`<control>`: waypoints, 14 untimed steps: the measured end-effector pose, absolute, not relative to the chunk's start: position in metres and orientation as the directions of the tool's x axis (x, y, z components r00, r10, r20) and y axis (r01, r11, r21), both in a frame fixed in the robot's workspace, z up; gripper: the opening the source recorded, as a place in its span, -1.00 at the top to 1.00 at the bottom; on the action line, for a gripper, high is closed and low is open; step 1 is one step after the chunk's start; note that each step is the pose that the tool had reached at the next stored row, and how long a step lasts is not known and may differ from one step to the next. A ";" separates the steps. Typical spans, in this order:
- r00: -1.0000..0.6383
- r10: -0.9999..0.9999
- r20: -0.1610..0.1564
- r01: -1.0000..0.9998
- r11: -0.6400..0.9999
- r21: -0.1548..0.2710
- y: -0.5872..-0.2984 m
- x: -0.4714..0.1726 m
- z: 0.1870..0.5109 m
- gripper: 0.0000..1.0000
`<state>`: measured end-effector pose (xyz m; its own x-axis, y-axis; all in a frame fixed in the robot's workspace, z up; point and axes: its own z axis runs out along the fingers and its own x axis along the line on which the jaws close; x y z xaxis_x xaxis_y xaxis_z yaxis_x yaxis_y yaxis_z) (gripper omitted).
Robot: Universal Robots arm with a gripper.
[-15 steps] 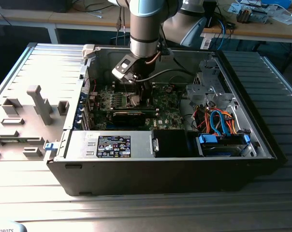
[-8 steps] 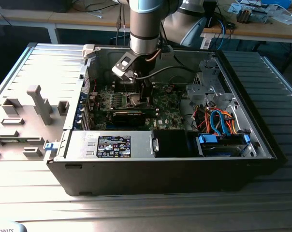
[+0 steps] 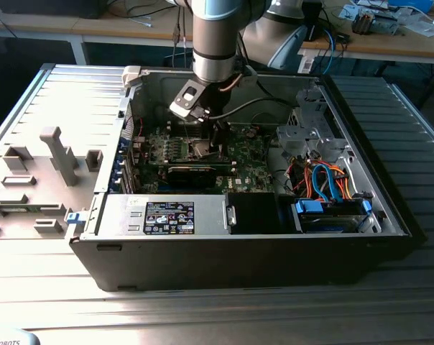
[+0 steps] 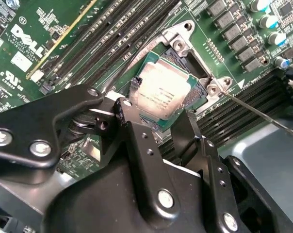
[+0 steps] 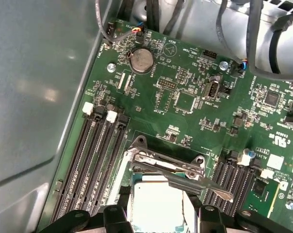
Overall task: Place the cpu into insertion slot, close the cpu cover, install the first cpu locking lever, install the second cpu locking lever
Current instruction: 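Place the cpu into insertion slot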
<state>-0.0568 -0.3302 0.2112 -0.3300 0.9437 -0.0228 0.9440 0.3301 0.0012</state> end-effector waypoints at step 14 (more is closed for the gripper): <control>-0.423 0.906 -0.005 0.906 0.423 0.007 -0.333 -0.061 0.207 -0.08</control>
<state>-0.0614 -0.3333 0.2065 -0.4226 0.9063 -0.0046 0.9063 0.4226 0.0074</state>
